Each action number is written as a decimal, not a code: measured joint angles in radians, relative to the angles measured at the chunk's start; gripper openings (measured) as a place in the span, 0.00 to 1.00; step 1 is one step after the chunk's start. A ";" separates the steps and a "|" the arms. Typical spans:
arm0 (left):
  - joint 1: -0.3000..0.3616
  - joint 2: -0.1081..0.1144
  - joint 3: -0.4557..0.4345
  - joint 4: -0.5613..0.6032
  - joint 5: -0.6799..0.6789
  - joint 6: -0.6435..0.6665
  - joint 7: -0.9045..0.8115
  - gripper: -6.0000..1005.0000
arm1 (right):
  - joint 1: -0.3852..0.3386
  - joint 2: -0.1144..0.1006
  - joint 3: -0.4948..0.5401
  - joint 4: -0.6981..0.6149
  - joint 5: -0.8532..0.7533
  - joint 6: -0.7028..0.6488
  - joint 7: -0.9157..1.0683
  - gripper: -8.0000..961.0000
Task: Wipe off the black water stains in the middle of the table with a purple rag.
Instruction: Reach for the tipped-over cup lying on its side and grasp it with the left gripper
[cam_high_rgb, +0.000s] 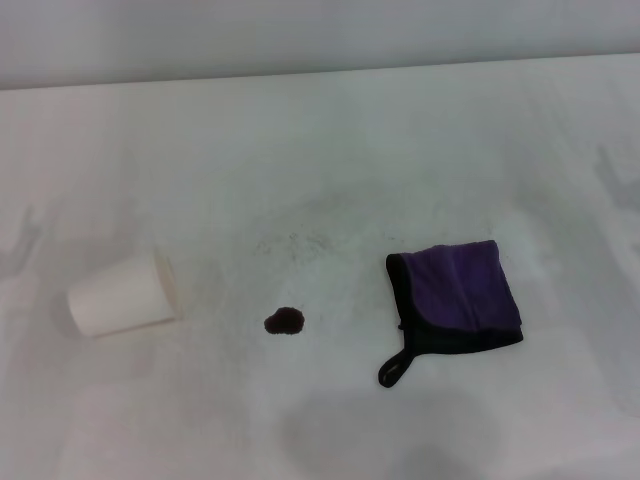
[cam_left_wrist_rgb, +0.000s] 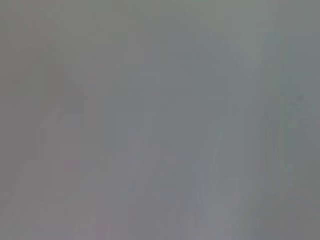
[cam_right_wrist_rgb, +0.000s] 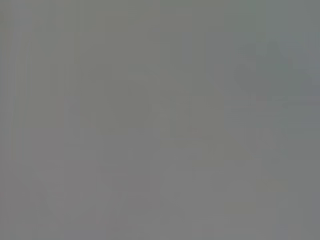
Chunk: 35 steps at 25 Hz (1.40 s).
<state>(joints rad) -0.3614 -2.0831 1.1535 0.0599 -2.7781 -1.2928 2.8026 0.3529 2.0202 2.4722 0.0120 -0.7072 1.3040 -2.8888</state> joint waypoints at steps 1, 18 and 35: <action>0.003 0.000 0.000 0.001 0.000 -0.003 0.000 0.89 | 0.000 0.000 -0.002 -0.002 0.000 0.006 0.000 0.90; 0.024 0.003 0.006 0.001 0.006 -0.020 0.000 0.89 | 0.000 0.000 -0.042 -0.071 0.000 0.084 0.003 0.89; 0.019 0.001 0.001 0.050 0.001 -0.003 0.019 0.89 | -0.010 -0.001 -0.033 -0.070 0.007 0.085 0.012 0.89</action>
<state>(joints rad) -0.3424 -2.0818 1.1542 0.1095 -2.7775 -1.2960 2.8218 0.3425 2.0189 2.4389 -0.0577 -0.6998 1.3887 -2.8765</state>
